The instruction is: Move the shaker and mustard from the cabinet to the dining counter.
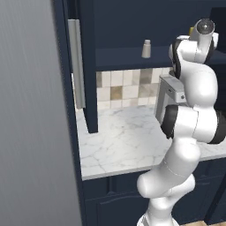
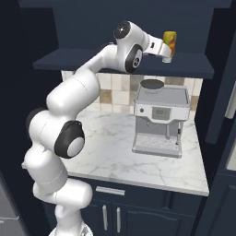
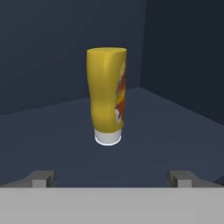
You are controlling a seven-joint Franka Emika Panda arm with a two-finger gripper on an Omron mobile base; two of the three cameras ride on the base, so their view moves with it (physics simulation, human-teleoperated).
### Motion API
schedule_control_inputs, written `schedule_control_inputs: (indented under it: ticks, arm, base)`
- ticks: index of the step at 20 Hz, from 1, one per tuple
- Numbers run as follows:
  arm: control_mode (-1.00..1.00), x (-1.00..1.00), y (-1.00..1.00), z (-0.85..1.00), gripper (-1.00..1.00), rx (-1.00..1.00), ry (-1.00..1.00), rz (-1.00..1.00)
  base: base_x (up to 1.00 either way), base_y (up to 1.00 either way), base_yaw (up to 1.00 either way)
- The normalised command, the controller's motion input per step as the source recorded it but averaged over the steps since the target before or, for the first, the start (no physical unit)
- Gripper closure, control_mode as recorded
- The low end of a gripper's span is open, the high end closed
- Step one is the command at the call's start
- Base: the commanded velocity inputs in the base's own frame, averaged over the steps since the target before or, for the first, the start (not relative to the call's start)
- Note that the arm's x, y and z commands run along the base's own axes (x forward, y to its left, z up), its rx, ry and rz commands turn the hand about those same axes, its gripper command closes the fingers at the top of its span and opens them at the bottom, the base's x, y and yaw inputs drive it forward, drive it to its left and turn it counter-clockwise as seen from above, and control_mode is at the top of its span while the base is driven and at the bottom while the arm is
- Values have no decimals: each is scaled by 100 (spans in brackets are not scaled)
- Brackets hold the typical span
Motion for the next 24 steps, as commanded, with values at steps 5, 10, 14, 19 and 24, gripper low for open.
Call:
schedule_control_inputs:
  ticks: [5,10,14,19,24]
  arm:
    - [-100,10,-5,0,-100,0,-7,0]
    - [-100,11,-6,0,-100,0,0,0]
    - [-100,21,-6,0,-100,0,3,0]
    - [-100,31,-11,0,-100,0,6,0]
    - [-100,33,-14,0,-100,0,5,0]
  base:
    - [0,0,0]
    - [0,0,0]
    - [0,0,0]
    - [0,0,0]
    - [0,0,0]
